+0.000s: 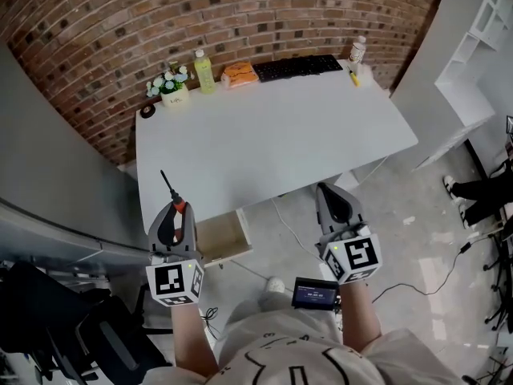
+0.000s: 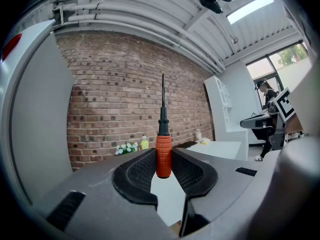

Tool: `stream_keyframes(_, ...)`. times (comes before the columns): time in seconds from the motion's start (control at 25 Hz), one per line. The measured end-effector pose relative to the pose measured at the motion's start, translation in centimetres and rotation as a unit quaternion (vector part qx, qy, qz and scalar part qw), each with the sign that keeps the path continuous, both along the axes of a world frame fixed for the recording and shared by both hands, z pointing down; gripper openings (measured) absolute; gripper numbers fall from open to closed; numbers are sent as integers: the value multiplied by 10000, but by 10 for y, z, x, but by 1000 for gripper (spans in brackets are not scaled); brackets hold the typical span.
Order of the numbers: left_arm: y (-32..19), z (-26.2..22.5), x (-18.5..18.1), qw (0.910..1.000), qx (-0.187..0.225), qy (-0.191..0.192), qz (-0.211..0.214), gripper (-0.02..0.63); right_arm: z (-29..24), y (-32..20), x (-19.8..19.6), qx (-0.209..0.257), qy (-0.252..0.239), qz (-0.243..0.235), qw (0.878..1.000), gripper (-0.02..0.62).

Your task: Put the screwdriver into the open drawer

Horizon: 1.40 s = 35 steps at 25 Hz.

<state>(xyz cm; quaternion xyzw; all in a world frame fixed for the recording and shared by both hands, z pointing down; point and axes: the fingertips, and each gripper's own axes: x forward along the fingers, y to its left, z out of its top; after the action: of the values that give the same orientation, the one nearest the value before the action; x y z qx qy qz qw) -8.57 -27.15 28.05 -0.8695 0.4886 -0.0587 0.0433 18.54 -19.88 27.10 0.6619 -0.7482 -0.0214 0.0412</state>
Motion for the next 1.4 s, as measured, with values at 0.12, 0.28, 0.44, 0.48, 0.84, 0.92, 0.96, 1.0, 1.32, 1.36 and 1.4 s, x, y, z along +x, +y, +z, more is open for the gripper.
stream_keyframes(0.12,-4,7,4,9999,-91,-81,71,97,10,-3,2,-110,-59,43,9999,18)
stream_keyframes(0.28,-10,19,2,9995,-248,-120,165,97,23,-4,-1,-275,-86,135,9995,18)
stream_keyframes(0.44,-16,36,-3,9984,-466,-189,252,98,36,-3,-8,-459,-193,279,9984,18)
stream_keyframes(0.48,-16,41,-3,9979,-523,-228,306,97,42,-1,-9,-532,-247,332,9977,18)
stream_keyframes(0.84,-6,124,-21,9897,-1339,-369,351,97,112,10,-39,-1340,-316,314,9900,18)
stream_keyframes(0.92,0,146,-25,9870,-1519,-396,346,97,128,10,-45,-1370,-289,249,9898,18)
stream_keyframes(0.96,3,156,-28,9857,-1600,-411,340,97,135,10,-49,-1380,-260,195,9899,18)
stream_keyframes(1.0,6,166,-31,9844,-1673,-432,326,97,142,11,-53,-1413,-242,139,9896,18)
stream_keyframes(1.32,26,242,-50,9726,-2158,-771,385,97,225,27,-66,-2015,-264,80,9791,18)
stream_keyframes(1.36,28,252,-51,9713,-2203,-799,399,97,236,30,-66,-2114,-292,103,9769,18)
stream_keyframes(1.4,31,262,-52,9699,-2244,-852,418,97,246,33,-66,-2198,-310,117,9750,18)
